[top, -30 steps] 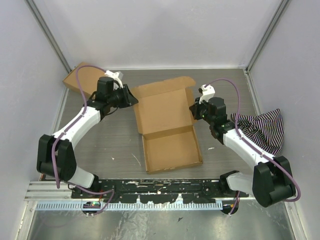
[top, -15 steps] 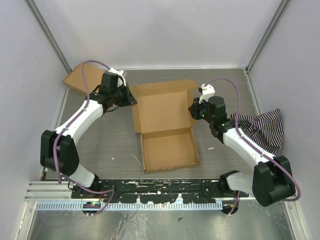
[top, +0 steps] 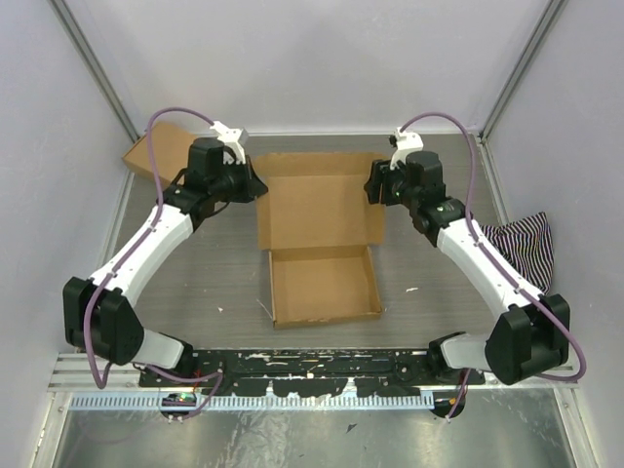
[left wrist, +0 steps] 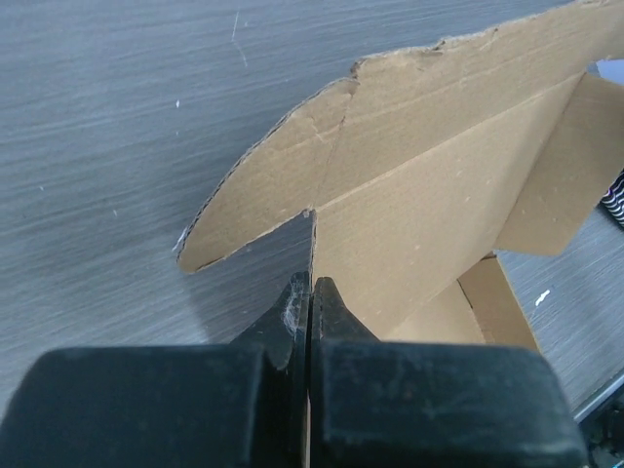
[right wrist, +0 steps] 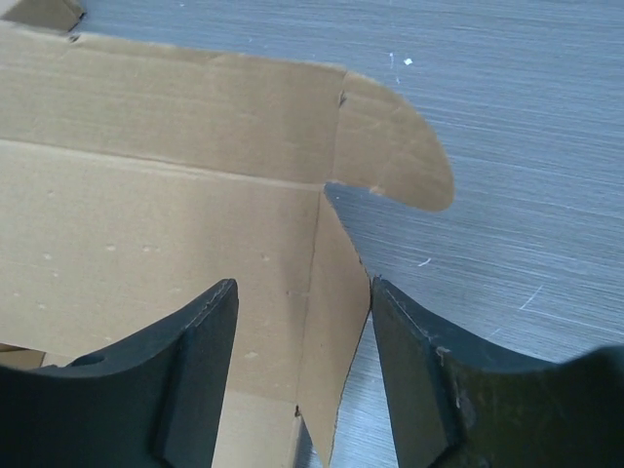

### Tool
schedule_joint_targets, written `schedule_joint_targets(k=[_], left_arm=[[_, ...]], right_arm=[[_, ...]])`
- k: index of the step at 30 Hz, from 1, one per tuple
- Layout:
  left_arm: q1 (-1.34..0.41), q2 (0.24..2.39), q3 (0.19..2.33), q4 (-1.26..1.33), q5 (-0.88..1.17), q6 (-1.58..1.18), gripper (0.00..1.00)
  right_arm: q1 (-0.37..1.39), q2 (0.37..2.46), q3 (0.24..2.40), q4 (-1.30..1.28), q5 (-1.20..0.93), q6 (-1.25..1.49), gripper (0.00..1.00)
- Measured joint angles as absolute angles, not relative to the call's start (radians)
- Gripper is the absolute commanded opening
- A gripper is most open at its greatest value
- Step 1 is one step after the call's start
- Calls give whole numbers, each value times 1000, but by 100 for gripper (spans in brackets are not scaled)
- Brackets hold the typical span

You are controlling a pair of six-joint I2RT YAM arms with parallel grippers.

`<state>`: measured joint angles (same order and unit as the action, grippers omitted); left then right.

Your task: Fold the paper box

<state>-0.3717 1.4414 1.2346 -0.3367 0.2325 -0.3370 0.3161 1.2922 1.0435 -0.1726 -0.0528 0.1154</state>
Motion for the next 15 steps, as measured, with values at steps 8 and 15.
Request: schedule_joint_targets(k=[8, 15], left_arm=[[-388, 1340, 1125, -217, 227, -271, 0], [-397, 1316, 1081, -145, 230, -235, 0]], right_arm=[[296, 1354, 1203, -310, -51, 97, 60], [286, 1385, 1214, -388, -56, 76, 61]])
